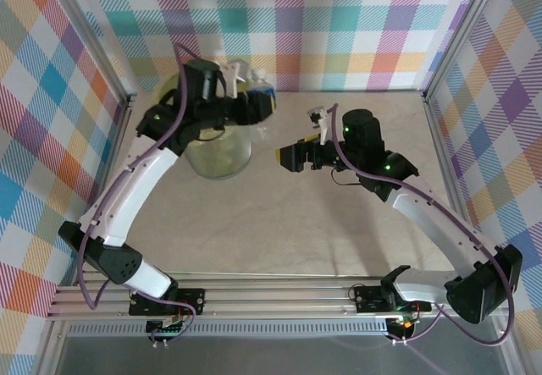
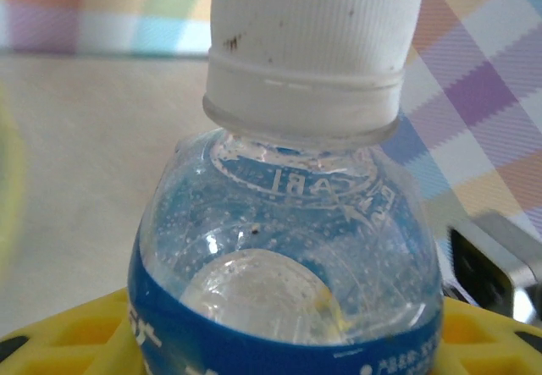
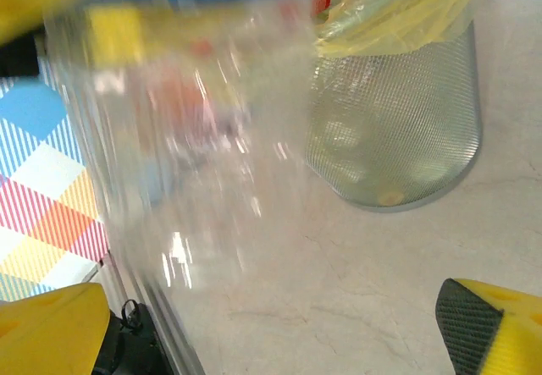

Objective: Put the plastic bottles in the bin

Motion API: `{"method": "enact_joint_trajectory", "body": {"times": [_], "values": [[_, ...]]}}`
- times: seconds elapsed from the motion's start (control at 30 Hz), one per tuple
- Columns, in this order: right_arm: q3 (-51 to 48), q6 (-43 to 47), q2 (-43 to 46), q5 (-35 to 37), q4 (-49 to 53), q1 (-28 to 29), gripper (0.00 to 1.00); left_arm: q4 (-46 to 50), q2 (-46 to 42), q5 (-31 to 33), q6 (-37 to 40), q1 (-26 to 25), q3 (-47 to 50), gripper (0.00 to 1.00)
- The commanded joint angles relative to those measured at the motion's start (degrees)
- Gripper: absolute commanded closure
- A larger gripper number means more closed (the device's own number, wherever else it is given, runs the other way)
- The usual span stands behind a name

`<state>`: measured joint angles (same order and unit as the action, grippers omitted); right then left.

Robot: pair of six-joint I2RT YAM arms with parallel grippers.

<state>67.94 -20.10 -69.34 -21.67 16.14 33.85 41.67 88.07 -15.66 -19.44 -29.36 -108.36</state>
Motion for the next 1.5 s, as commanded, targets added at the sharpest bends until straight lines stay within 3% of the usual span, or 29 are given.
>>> {"method": "enact_joint_trajectory", "body": {"times": [0.0,0.23,0.53,0.87,1.07,1.27,1.47], "values": [[0.58,1.34,3.03,3.03,1.91,0.43,0.0,8.52,2.84,2.36,6.9,3.84,-7.41,0.51],[-1.48,0.94,5.08,6.94,3.17,0.43,0.0,16.54,11.36,3.55,14.11,10.21,-20.54,0.52],[-2.79,0.55,4.76,7.45,3.2,0.43,0.0,22.43,21.7,12.92,19.88,12.73,-32.33,0.52],[-3.17,0.15,4.11,7.84,3.2,0.43,0.0,28.6,27.91,10.94,21.12,13.28,-35.85,0.49],[-3.25,0.26,4.21,8.29,3.63,0.43,0.0,29.57,28.82,11.33,20.58,13.28,-35.83,0.35],[-3.25,0.27,4.04,8.41,3.46,0.41,0.0,28.8,27.28,13.65,19.23,13.28,-36.04,0.13],[-3.09,0.15,3.15,7.91,3.49,0.41,0.0,26.22,25.09,14.82,17.26,13.29,-36.04,0.12]]}}
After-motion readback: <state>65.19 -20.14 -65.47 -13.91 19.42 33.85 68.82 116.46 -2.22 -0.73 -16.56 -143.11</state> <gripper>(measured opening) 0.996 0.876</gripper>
